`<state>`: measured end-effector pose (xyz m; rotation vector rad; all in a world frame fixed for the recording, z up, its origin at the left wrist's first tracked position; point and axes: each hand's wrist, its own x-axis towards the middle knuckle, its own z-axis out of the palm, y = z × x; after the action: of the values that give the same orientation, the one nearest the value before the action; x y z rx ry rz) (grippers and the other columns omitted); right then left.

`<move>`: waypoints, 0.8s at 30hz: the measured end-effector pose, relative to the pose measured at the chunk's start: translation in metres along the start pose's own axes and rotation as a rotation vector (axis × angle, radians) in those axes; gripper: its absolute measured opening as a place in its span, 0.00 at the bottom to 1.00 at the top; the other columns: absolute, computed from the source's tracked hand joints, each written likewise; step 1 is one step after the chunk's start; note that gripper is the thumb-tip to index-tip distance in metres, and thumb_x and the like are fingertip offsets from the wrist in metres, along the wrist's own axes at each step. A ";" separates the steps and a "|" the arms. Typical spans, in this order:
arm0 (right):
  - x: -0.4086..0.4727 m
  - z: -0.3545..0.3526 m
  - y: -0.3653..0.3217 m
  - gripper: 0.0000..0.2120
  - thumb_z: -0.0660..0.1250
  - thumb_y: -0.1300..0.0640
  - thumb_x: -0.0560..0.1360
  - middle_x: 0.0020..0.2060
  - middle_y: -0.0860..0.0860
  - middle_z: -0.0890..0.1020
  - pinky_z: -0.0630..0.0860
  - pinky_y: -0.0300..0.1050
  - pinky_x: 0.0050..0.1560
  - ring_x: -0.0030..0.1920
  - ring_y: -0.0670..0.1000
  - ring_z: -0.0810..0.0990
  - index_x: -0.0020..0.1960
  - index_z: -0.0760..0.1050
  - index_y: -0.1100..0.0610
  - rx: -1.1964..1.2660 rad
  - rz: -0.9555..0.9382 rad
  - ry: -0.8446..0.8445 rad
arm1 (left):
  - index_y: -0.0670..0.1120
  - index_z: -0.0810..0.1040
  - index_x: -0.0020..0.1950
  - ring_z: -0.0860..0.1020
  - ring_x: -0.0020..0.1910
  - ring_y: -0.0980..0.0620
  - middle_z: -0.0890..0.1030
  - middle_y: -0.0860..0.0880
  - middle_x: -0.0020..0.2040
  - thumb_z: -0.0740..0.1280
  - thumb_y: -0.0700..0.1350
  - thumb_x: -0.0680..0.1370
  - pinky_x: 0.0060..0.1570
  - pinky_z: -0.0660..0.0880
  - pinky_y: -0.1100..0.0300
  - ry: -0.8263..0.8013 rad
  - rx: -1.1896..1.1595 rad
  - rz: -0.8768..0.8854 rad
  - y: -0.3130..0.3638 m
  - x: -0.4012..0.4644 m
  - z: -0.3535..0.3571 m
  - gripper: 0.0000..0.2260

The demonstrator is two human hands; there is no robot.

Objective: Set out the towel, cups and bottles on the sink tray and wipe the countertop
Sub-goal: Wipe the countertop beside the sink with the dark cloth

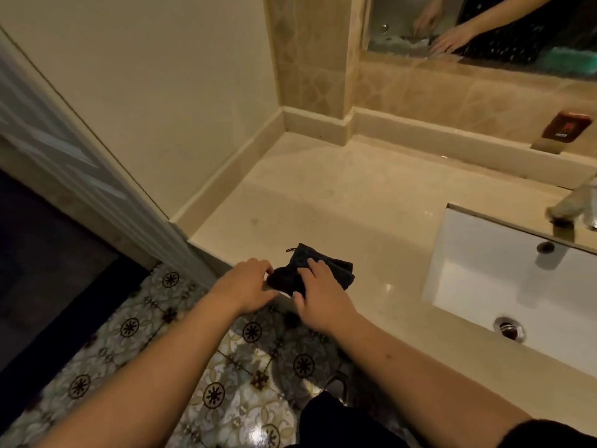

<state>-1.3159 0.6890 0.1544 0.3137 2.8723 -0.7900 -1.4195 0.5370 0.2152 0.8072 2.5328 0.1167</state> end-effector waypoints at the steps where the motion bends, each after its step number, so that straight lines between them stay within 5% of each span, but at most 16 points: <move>1: 0.011 0.005 0.001 0.31 0.56 0.45 0.82 0.80 0.59 0.55 0.51 0.55 0.78 0.80 0.60 0.50 0.80 0.57 0.59 -0.011 -0.023 0.009 | 0.50 0.71 0.70 0.74 0.62 0.46 0.75 0.47 0.64 0.70 0.56 0.76 0.59 0.75 0.51 -0.015 0.019 0.003 -0.004 0.011 -0.001 0.24; 6: 0.042 0.026 0.015 0.33 0.49 0.41 0.83 0.81 0.56 0.52 0.45 0.53 0.79 0.80 0.58 0.46 0.82 0.52 0.57 -0.056 -0.092 0.040 | 0.50 0.65 0.74 0.70 0.66 0.44 0.71 0.46 0.69 0.71 0.57 0.75 0.62 0.73 0.49 -0.070 0.098 0.010 -0.018 0.061 -0.005 0.31; 10: 0.046 0.034 0.024 0.32 0.52 0.42 0.82 0.80 0.56 0.58 0.40 0.52 0.77 0.80 0.57 0.51 0.81 0.57 0.57 -0.058 -0.114 0.067 | 0.51 0.61 0.77 0.66 0.71 0.44 0.65 0.47 0.74 0.74 0.60 0.70 0.63 0.72 0.45 -0.120 0.156 0.062 -0.018 0.098 -0.009 0.40; 14: 0.051 0.034 0.030 0.31 0.60 0.42 0.79 0.77 0.55 0.67 0.57 0.56 0.77 0.78 0.56 0.61 0.77 0.66 0.55 -0.047 -0.082 0.119 | 0.51 0.50 0.81 0.50 0.79 0.43 0.50 0.46 0.81 0.76 0.66 0.63 0.72 0.61 0.39 -0.183 0.237 0.121 -0.015 0.137 -0.018 0.55; 24: 0.039 0.026 0.052 0.32 0.50 0.35 0.82 0.81 0.47 0.53 0.42 0.48 0.79 0.81 0.48 0.45 0.81 0.54 0.48 -0.096 0.438 0.276 | 0.55 0.26 0.76 0.28 0.76 0.38 0.24 0.48 0.76 0.67 0.82 0.48 0.72 0.43 0.27 -0.240 0.391 0.280 -0.018 0.238 -0.040 0.73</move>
<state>-1.3393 0.7252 0.0994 1.0673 2.8966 -0.5600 -1.6176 0.6593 0.1476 1.2439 2.2305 -0.3742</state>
